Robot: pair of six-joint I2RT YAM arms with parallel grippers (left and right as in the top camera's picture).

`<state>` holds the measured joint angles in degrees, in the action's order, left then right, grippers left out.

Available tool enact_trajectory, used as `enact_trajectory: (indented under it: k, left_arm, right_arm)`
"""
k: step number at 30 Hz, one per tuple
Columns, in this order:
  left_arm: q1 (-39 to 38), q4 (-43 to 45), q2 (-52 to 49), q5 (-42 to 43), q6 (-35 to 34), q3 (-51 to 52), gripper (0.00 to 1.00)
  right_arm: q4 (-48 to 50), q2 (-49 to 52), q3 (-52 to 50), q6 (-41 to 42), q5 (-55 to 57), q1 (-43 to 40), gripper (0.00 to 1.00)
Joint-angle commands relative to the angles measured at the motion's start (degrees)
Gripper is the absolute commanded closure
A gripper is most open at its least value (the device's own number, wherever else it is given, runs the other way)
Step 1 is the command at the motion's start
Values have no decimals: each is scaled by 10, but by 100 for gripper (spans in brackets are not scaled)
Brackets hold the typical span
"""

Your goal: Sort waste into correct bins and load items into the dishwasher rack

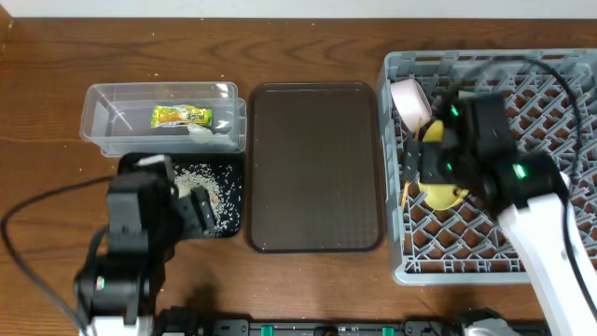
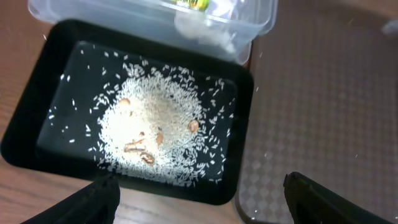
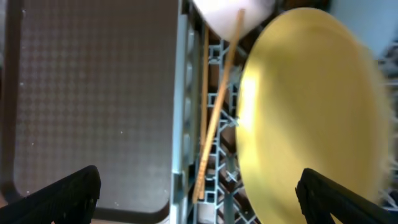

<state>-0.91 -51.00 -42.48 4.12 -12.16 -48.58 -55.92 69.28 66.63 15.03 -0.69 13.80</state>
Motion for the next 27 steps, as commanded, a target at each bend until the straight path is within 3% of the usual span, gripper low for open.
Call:
enact_trajectory:
  k: [1,11,27]
  left_arm:
    - [2,1,45,-7,5,21,4]
    - [2,16,54,-7,5,23,4]
    - [2,16,54,-7,5,23,3]
  right_arm:
    - [22,-87,-64,28,36,7,1]
    - [10,-267,-125,47,101,7,1]
    - [-18,-280,-125,46,106,7,1]
